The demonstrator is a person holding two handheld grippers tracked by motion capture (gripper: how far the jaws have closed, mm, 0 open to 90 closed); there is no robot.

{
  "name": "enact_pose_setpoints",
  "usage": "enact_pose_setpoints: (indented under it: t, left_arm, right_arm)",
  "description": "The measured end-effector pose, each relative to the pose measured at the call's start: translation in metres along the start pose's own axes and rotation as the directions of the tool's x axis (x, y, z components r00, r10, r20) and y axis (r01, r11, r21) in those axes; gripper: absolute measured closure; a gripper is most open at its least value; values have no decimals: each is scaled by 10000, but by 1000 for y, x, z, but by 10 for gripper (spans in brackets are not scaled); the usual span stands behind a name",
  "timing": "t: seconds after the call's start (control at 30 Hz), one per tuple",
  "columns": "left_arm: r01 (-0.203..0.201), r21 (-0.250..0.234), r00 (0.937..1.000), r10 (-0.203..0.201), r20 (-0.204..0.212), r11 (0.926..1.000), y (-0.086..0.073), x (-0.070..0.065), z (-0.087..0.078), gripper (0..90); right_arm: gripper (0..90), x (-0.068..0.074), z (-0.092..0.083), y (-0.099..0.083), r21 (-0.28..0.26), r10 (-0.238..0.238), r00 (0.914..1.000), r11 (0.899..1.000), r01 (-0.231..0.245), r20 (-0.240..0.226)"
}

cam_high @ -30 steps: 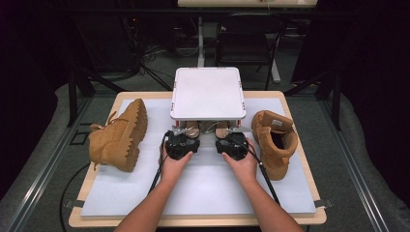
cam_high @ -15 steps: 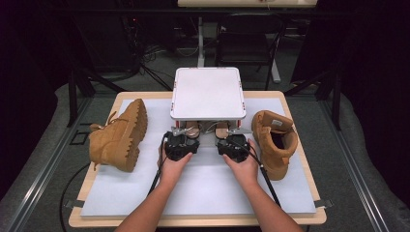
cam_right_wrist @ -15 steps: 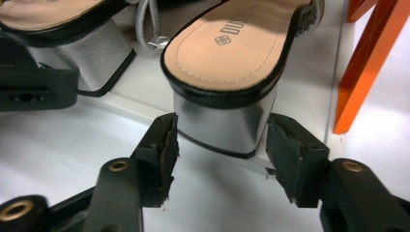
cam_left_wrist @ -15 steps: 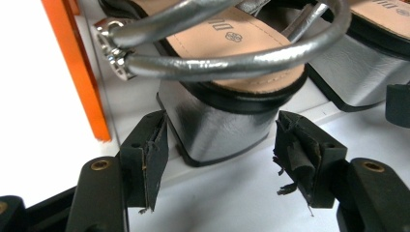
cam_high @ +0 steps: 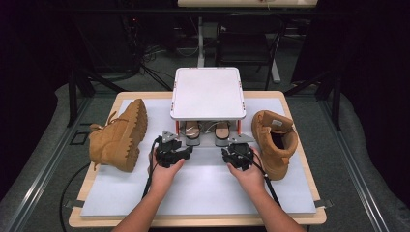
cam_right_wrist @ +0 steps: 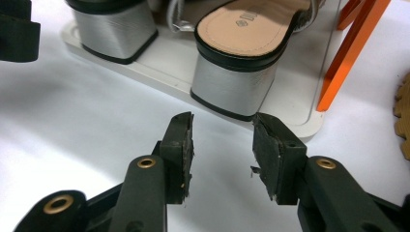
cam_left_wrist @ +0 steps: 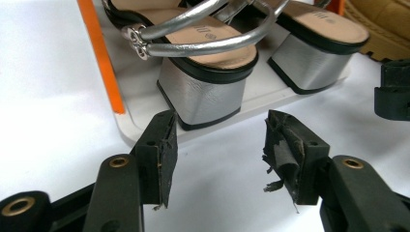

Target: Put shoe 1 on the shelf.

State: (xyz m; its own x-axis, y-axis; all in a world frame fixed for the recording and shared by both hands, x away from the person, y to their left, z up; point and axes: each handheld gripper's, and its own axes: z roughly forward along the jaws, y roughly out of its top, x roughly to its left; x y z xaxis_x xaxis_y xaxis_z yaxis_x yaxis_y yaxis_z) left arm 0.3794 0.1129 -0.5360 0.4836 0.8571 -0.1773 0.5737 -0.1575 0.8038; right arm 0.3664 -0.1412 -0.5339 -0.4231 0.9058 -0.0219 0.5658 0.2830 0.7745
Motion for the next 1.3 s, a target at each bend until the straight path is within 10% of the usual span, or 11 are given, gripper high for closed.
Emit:
enact_pose_setpoints:
  t: [0.5, 1.3]
  left_arm:
    - [-247, 10, 9981, 246, 566, 9997, -19, 2, -44, 438]
    - [-353, -571, 9984, 326, -471, 9977, -44, 36, -98, 391]
  right_arm:
    - [526, 0, -51, -24, -529, -144, 9987, 9985, 118, -483]
    - [428, 6, -86, -50, -732, -973, 9941, 9929, 936, -487]
